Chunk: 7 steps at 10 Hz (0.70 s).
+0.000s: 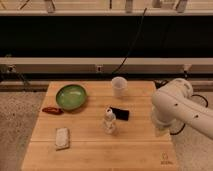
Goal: Knock the bottle over
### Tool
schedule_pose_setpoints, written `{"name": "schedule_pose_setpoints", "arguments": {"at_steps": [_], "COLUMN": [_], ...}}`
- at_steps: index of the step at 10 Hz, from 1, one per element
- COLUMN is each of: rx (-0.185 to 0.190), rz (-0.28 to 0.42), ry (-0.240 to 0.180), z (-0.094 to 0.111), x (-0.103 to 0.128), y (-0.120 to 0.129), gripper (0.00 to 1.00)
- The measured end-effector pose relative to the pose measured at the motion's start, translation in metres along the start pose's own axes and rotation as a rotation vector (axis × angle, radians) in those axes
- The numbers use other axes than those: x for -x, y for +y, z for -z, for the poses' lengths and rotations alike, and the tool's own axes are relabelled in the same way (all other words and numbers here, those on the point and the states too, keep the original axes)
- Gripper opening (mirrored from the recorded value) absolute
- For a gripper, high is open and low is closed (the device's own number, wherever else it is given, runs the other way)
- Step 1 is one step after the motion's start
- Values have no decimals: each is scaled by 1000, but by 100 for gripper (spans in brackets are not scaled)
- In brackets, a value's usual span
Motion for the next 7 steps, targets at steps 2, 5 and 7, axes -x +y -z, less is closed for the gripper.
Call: {"name": "schedule_pose_setpoints", "arguments": {"at_steps": [2,5,7], "rx": [2,3,4], "rz": [22,63,87], "ry": [2,15,22], "z": [-2,-5,-7], "x": [13,37,53], "y": [1,2,1], "gripper": [9,2,2]}}
